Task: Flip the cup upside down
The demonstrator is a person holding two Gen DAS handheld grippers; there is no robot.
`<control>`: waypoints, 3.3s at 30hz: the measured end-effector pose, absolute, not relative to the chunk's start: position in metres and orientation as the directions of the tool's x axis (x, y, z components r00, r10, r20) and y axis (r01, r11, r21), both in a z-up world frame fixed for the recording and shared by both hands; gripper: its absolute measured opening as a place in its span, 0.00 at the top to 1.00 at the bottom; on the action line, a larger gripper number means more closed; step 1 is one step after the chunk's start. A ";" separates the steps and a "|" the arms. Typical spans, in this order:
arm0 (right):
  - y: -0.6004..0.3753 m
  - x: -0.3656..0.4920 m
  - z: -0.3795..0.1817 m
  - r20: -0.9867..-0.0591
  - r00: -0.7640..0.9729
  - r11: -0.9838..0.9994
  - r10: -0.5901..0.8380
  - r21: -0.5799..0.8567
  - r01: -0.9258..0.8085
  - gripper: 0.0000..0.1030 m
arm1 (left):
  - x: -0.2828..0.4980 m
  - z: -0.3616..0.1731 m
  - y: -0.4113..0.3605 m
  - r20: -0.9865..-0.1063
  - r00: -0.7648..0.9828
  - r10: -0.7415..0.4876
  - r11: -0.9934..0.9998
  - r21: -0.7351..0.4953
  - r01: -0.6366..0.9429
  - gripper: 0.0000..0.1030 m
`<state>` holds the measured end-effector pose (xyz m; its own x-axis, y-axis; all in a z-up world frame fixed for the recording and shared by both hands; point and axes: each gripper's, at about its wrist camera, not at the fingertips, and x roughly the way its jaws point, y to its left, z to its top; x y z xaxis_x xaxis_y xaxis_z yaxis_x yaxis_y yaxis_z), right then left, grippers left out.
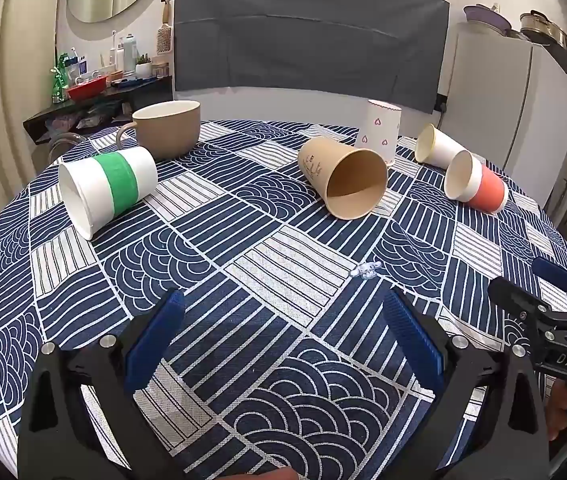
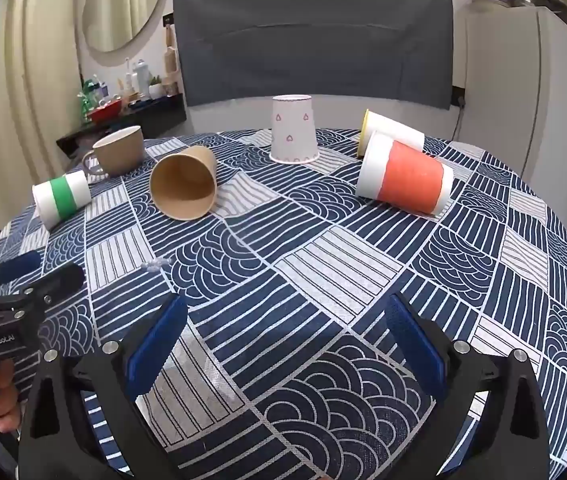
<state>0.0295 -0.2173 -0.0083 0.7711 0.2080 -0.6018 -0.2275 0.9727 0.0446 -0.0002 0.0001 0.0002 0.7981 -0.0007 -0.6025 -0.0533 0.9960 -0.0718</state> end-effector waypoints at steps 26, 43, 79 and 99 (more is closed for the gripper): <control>-0.215 0.031 -0.010 -0.609 0.763 0.970 0.217 0.049 -0.237 0.08 | -0.001 0.000 0.000 -0.609 0.793 -0.007 0.996 -0.071 -0.045 0.06; -0.215 0.031 -0.011 -0.611 0.760 0.970 0.220 0.052 -0.239 0.08 | 0.001 0.001 -0.002 -0.611 0.791 -0.010 0.997 -0.068 -0.040 0.06; -0.216 0.038 -0.014 -0.643 0.728 0.966 0.240 0.081 -0.246 0.08 | 0.000 0.000 0.001 -0.611 0.791 -0.034 0.995 -0.091 -0.028 0.06; -0.195 0.097 -0.015 -0.762 0.561 0.937 0.323 0.175 -0.301 0.08 | -0.003 0.001 0.000 -0.587 0.805 -0.088 0.993 -0.115 0.025 0.06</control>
